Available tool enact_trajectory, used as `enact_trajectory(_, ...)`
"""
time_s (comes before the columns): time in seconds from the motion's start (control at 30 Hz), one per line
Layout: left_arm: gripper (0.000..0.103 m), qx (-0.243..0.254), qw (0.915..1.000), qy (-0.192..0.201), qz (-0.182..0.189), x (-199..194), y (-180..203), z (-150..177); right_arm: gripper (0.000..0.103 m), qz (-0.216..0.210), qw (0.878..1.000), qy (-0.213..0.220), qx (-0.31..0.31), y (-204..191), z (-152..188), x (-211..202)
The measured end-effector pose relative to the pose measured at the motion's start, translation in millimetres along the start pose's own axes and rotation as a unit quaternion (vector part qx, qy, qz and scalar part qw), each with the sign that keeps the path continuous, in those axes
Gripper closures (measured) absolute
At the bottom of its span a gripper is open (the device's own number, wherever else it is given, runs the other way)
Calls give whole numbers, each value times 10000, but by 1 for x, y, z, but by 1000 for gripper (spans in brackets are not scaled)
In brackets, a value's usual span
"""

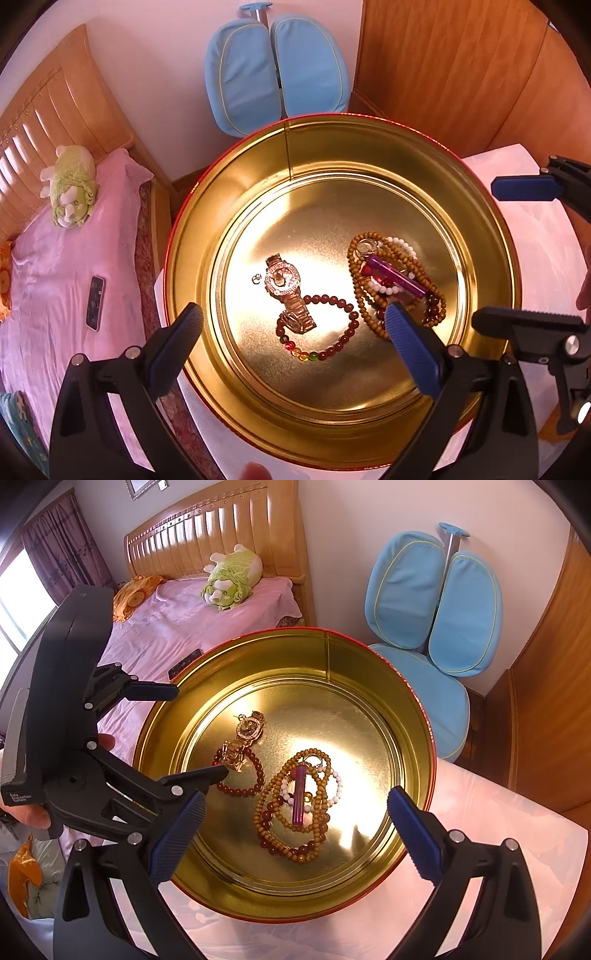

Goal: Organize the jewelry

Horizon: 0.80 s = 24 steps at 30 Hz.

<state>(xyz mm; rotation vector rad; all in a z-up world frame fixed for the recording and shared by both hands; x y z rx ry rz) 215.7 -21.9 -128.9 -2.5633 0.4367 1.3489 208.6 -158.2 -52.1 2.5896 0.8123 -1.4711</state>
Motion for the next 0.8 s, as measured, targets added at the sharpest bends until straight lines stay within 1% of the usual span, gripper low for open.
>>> enact_trajectory(0.13, 7, 109, 9999, -38, -76, 1, 2, 2, 4, 43, 10000, -9, 17, -3, 1, -2)
enact_trajectory(0.2, 7, 143, 9996, -85, -220, 1, 1, 2, 4, 30, 10000, -15, 31, -6, 0, -6)
enact_trajectory(0.27, 7, 94, 9997, -75, -196, -4, 1, 0, 4, 31, 10000, 24, -2, -8, -2, -10)
enact_trajectory(0.37, 7, 36, 10000, 23, -51, -15, 4, -3, 4, 98, 9999, 57, -27, -11, -2, -16)
enact_trajectory(0.53, 7, 313, 9991, 247, -139, -31, 18, -5, 4, 74, 9999, 81, 74, -13, 3, -24)
enact_trajectory(0.6, 7, 310, 9993, 204, -15, -35, 24, -3, 4, 95, 9999, 107, 85, -14, 5, -28)
enact_trajectory(0.63, 7, 298, 9994, 170, -25, -36, 25, -2, 4, 96, 9998, 129, 102, -14, 7, -31)
enact_trajectory(0.73, 7, 307, 9993, 112, -194, -40, 29, 1, 4, 94, 9996, 205, 177, -14, 12, -41)
enact_trajectory(0.8, 7, 242, 9994, 103, -219, -44, 30, 3, 4, 91, 9993, 291, 222, -14, 16, -51)
Point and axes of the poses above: each gripper's, at about its wrist camera, not at the fingertips, and x roughly the way its jaws point, y to its right, z to its underside, the point moved 5 cm from there along x, roughly the way its jaws point, and after that the axes turned 10 degrees about y, right-handed, at the moved point
